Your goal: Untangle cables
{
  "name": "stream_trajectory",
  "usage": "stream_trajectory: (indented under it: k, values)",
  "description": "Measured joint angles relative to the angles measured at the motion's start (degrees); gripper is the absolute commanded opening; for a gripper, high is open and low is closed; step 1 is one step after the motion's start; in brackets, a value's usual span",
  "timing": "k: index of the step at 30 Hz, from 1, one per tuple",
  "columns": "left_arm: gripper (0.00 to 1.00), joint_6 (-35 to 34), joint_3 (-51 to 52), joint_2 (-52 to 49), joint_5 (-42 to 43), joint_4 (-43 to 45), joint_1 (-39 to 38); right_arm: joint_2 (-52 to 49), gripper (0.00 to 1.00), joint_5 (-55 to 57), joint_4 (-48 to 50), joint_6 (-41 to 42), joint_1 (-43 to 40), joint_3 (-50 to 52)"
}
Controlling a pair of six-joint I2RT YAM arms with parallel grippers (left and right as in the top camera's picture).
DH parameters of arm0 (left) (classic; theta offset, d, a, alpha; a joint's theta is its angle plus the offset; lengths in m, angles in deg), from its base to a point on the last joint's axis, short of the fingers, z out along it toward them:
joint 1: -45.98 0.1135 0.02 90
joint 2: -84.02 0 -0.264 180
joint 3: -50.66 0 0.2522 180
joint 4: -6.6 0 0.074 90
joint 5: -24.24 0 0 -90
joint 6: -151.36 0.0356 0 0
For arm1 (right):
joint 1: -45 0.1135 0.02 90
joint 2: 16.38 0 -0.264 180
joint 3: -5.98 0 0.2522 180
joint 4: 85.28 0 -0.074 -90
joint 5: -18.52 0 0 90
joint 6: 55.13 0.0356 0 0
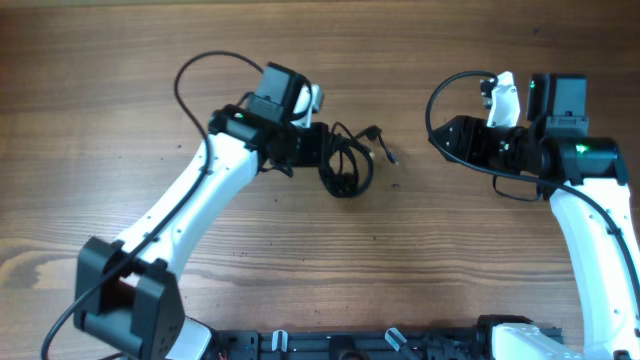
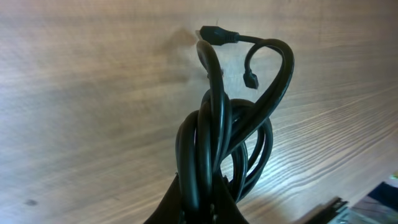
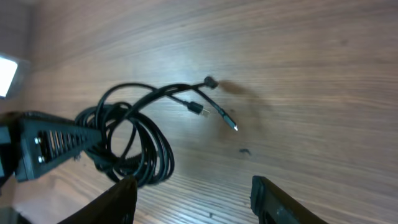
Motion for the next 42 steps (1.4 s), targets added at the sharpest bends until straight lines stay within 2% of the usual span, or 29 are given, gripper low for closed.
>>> stream_trajectory:
  k: [3,5,7,9,12,15,23,25,27,32,36,42]
  values:
    - [0.29,-4.87,0.28,-2.29,0.07,-0.07,-3.28,0.09,0.61,4.37,-3.19,0.61,0.0,-0.02]
    - [0.45,-6.03,0.37,-2.67,-0.04,-0.2,-4.39,0.09,0.64,5.62,-3.37,0.74,-0.02,-0.02]
    - [0.65,-7.13,0.37,-2.67,-0.68,-0.44,-4.46,0.09,0.64,6.43,-3.34,0.94,0.0,-0.02]
    - [0.72,-7.54,0.37,-2.67,-3.39,-1.6,-4.31,0.09,0.65,6.71,-3.37,1.03,0.0,-0.02]
    - [0.7,-7.72,0.37,-2.67,-9.42,-2.82,-4.2,0.09,0.68,6.88,-3.37,1.03,-0.02,-0.02]
    - [0.62,-5.05,0.37,-2.67,-12.24,-2.95,-4.2,0.09,0.71,7.06,-3.32,1.05,0.0,-0.02]
    - [0.56,12.41,2.23,-4.76,-6.86,-3.63,-9.31,-3.06,0.73,7.06,-3.19,1.01,0.0,-0.02]
    - [0.52,15.93,3.48,-5.92,-6.36,-2.97,-10.6,-4.35,0.73,7.06,-3.37,1.03,0.0,-0.02]
    - [0.51,17.81,4.96,-6.45,-6.21,-0.61,-10.8,-5.62,0.73,7.08,-3.32,1.03,0.0,-0.02]
    - [0.46,19.15,8.04,-9.73,-6.19,5.29,-10.8,-9.27,0.73,7.08,-3.26,1.03,0.0,-0.02]
    - [0.28,19.74,8.59,-12.22,-5.16,8.04,-10.86,-11.89,0.73,7.1,-1.68,1.05,0.09,-0.02]
    - [0.27,20.02,8.59,-12.37,-5.09,8.44,-10.84,-13.05,0.73,7.28,-1.11,1.07,2.25,-0.02]
